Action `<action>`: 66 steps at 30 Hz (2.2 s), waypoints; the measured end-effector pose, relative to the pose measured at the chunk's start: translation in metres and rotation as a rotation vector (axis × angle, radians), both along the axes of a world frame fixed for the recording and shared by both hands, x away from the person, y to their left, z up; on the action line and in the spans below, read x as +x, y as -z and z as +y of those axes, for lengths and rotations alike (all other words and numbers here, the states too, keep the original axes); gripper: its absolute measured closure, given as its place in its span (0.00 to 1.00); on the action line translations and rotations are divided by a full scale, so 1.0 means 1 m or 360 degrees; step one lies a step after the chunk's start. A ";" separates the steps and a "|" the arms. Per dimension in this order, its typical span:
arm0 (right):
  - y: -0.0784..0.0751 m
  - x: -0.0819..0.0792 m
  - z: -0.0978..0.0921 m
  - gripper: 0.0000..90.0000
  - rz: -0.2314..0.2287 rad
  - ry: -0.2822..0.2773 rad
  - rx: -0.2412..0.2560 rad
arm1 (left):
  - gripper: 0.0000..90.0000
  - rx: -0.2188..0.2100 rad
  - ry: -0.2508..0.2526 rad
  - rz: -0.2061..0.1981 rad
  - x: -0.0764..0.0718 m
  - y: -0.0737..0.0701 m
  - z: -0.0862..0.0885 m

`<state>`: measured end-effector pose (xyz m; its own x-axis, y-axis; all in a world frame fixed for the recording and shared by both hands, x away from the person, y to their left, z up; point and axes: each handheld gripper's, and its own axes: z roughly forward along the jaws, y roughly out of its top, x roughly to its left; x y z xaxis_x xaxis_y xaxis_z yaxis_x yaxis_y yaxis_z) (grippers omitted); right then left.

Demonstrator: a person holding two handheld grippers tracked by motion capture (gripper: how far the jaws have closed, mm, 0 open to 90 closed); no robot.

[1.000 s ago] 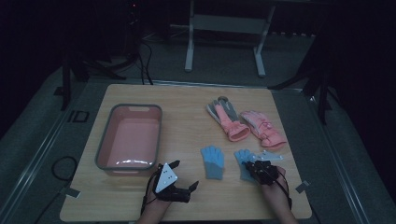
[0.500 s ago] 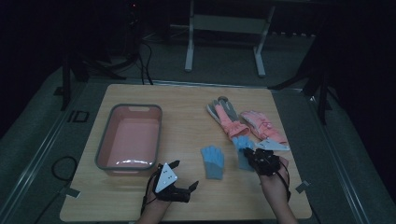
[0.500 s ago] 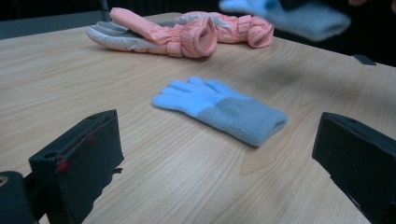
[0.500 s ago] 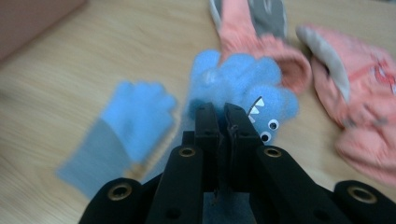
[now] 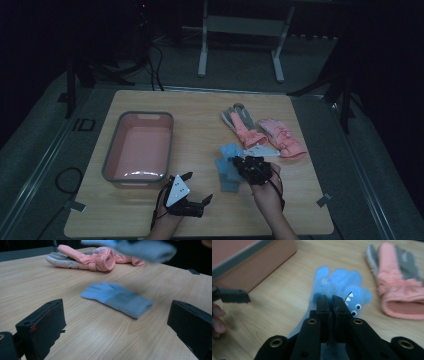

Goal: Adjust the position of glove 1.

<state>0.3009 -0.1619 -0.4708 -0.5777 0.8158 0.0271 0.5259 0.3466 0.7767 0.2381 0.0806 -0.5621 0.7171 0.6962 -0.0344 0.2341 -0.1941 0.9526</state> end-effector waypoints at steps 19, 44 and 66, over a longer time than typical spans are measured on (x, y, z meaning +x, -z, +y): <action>0.048 0.006 0.012 0.94 0.0178 0.0000 -0.0056 | 0.02 -0.0002 0.0006 0.0004 0.000 0.000 0.000; 0.049 0.012 0.000 0.56 0.0133 -0.0092 -0.0012 | 0.02 0.0055 0.0023 0.0004 0.000 0.000 -0.004; 0.039 0.026 -0.055 0.16 0.0318 -0.0248 0.0275 | 0.08 0.0294 0.0504 0.0178 0.021 -0.016 -0.035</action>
